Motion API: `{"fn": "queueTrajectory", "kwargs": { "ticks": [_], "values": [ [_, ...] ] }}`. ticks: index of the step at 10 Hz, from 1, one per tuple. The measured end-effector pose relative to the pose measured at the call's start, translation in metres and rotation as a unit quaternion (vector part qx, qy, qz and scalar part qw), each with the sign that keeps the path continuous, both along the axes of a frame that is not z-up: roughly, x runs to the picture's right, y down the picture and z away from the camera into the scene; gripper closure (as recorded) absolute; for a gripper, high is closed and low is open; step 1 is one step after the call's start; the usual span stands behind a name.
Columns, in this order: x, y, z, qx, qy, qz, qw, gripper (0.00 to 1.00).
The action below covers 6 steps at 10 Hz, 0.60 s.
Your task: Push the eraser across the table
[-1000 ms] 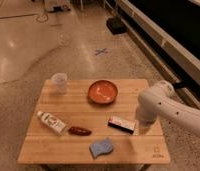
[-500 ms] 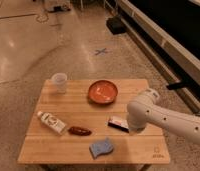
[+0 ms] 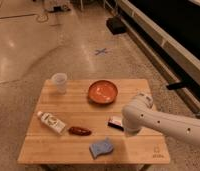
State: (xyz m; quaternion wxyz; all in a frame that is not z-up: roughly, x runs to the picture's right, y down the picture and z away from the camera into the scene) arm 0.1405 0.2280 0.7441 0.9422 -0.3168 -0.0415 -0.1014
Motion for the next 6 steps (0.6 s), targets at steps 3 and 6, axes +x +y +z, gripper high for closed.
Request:
{"fn": "queueTrajectory", "kwargs": {
  "ticks": [3,6],
  "values": [
    [0.009,-0.006,0.011,-0.004,0.011,0.003,0.9999,0.93],
    [0.045,-0.019,0.034,0.001,0.031,0.015,0.9994,1.00]
  ]
}}
